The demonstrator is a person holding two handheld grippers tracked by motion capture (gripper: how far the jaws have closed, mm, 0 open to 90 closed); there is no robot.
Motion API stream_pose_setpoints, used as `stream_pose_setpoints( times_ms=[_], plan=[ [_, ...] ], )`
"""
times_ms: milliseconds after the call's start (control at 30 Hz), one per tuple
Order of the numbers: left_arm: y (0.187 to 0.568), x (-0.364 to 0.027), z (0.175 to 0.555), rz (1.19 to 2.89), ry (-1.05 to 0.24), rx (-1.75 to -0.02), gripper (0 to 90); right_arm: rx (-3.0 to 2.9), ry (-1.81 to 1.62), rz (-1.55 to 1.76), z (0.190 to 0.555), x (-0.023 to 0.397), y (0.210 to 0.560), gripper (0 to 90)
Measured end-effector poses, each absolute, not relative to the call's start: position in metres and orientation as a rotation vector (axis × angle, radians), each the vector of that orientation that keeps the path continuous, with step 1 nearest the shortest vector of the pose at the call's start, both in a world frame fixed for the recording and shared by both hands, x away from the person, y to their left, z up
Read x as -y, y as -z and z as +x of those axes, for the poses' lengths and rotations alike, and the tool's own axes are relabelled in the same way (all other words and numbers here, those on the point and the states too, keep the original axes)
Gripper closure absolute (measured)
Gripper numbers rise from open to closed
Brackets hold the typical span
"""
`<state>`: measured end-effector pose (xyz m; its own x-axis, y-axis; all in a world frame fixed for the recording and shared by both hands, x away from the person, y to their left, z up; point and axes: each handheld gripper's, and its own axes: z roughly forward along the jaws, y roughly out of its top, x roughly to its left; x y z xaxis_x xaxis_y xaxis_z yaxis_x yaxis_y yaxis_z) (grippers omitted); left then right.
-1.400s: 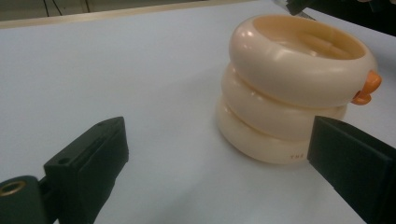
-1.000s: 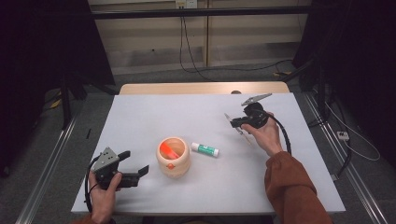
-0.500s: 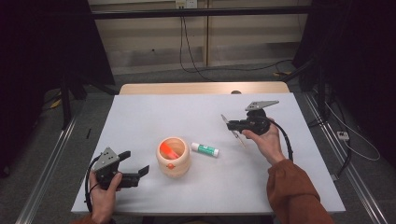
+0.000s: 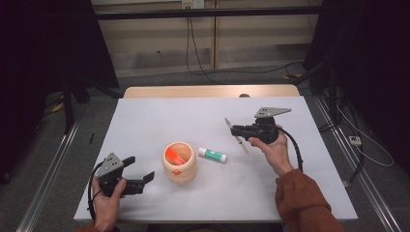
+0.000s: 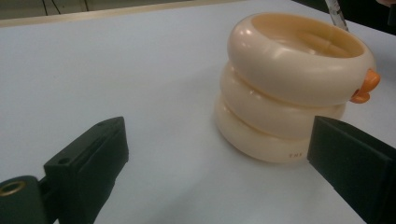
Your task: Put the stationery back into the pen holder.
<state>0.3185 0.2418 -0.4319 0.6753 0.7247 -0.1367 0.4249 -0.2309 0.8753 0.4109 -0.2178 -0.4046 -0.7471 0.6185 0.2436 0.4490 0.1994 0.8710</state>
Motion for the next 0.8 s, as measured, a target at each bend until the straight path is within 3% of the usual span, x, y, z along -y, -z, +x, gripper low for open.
stream_pose_setpoints(
  times_ms=[800],
  plan=[
    [0.432,-0.241,0.319,1.866,-0.366,-0.904,5.0,-2.220,-1.786,0.829,0.393,0.176,0.389,80.9]
  ],
)
